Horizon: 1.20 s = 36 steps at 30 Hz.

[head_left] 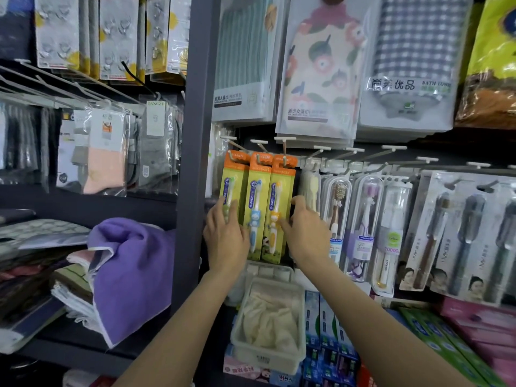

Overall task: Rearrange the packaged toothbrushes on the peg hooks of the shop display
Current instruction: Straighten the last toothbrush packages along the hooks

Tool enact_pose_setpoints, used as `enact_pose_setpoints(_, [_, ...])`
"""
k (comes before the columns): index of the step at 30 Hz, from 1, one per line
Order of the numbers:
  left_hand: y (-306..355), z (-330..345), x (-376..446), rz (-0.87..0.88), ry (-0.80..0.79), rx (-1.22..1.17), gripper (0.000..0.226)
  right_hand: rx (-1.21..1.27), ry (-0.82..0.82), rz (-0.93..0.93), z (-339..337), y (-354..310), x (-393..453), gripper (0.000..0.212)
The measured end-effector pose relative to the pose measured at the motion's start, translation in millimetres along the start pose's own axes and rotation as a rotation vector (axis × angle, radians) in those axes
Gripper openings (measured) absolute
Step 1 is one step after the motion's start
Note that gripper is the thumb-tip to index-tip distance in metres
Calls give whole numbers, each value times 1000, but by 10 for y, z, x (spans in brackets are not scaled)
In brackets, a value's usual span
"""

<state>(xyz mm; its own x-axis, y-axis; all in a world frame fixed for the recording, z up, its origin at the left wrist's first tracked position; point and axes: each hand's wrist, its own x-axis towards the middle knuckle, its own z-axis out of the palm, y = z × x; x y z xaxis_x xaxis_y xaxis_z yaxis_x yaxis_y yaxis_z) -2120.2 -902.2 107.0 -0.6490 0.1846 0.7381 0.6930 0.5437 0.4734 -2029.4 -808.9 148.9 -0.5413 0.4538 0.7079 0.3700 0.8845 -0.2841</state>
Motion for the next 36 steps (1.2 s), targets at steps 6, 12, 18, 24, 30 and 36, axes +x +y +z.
enact_pose_setpoints(6, [46, -11, -13, 5, 2, -24, 52, -30, -8, 5, 4, 2, -3, 34])
enact_pose_setpoints(12, [47, -51, -97, 17, 19, -81, 48, 101, -9, -60, -83, 74, -54, 32])
enact_pose_setpoints(18, [322, -73, -441, 102, 107, -173, 38, 203, -10, 4, -450, 649, -223, 24])
enact_pose_setpoints(24, [1073, 103, -755, 164, -20, -266, 40, -92, 0, 46, -951, 1681, -417, 33])
enact_pose_setpoints(30, [2017, 540, -1051, 295, -48, -258, 44, -160, 29, 214, -1502, 2860, -598, 45])
enact_pose_setpoints(36, [3044, 1019, -1194, 358, -17, -193, 47, 37, 203, 250, -1878, 3770, -533, 39])
